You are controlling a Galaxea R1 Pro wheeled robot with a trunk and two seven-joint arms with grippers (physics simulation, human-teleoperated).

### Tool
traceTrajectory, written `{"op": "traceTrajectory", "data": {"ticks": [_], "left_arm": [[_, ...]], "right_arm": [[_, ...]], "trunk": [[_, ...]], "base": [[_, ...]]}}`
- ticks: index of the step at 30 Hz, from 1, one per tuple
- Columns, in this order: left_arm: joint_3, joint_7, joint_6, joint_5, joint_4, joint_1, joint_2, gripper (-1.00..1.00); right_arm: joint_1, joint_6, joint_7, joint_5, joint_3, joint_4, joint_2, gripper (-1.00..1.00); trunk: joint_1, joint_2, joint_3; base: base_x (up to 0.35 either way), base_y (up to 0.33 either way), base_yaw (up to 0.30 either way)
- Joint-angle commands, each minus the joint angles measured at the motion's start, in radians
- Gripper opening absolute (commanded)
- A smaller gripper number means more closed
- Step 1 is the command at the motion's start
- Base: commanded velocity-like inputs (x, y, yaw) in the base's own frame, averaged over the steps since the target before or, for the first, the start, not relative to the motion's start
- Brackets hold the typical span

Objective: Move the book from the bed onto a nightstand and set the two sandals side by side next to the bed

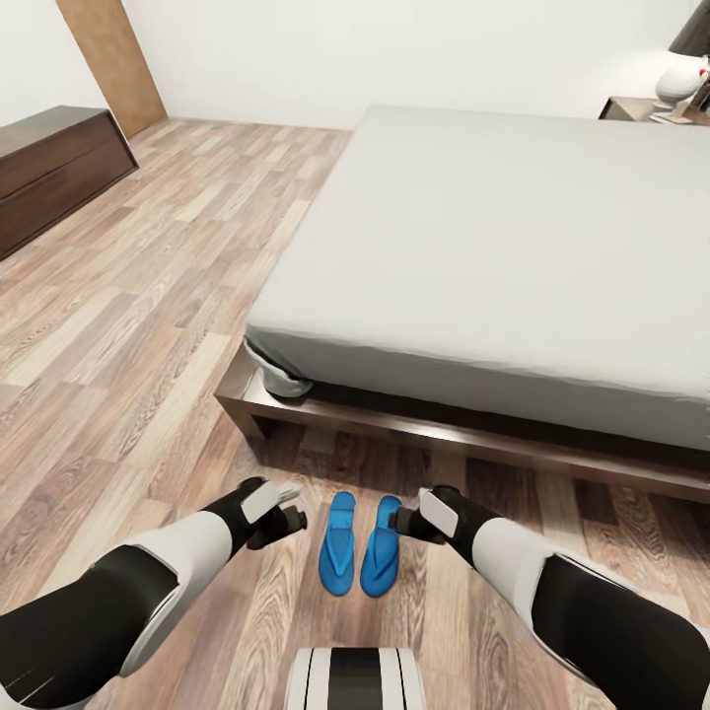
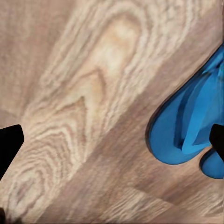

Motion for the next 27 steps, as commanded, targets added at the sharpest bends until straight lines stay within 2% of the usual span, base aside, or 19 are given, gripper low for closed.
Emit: {"op": "traceTrajectory", "data": {"ticks": [1,3,4,14,15,17,19,20,27], "left_arm": [[-0.007,0.007,0.000,0.011,-0.002,0.000,0.004,1.00],[-0.007,0.007,-0.004,0.011,-0.002,0.000,0.008,1.00],[-0.007,0.007,-0.030,0.011,-0.001,0.001,0.019,1.00],[-0.007,0.007,-0.058,0.010,0.009,0.001,0.028,1.00],[-0.007,0.007,-0.061,0.010,0.010,0.001,0.031,1.00],[-0.007,0.007,-0.062,0.010,0.010,0.001,0.037,1.00],[-0.007,0.007,-0.063,0.011,0.011,0.001,0.043,1.00],[-0.007,0.006,-0.063,0.011,0.011,0.001,0.056,1.00],[-0.007,0.006,-0.065,0.011,0.011,0.002,0.066,1.00]], "right_arm": [[0.000,0.004,-0.007,-0.010,0.006,-0.002,-0.004,1.00],[0.000,0.005,-0.007,-0.010,0.006,-0.001,-0.007,1.00],[0.002,0.008,-0.007,-0.010,0.006,-0.001,-0.020,1.00],[0.007,0.013,-0.007,-0.010,0.007,-0.001,-0.053,1.00],[0.013,0.014,-0.007,-0.010,0.007,-0.001,-0.067,1.00],[0.017,0.014,-0.007,-0.010,0.007,-0.001,-0.072,1.00],[0.021,0.014,-0.007,-0.010,0.007,-0.001,-0.077,1.00],[0.034,0.015,-0.006,-0.010,0.007,-0.001,-0.090,1.00],[0.058,0.015,-0.005,-0.009,0.007,-0.001,-0.104,1.00]], "trunk": [[-0.001,0.000,0.003],[-0.001,0.000,0.003],[-0.001,0.000,0.003],[-0.001,0.000,0.003],[-0.001,0.000,0.003],[-0.001,0.000,0.003],[-0.001,0.001,0.011],[-0.002,0.001,0.015],[-0.005,0.002,0.042]], "base": [[0.000,0.000,0.000],[0.000,0.000,0.000],[0.000,0.000,0.000],[0.000,0.000,0.000],[0.000,0.000,0.000],[0.000,0.000,0.000],[0.000,0.000,0.000],[0.000,0.000,0.000],[0.000,0.000,0.000]]}}
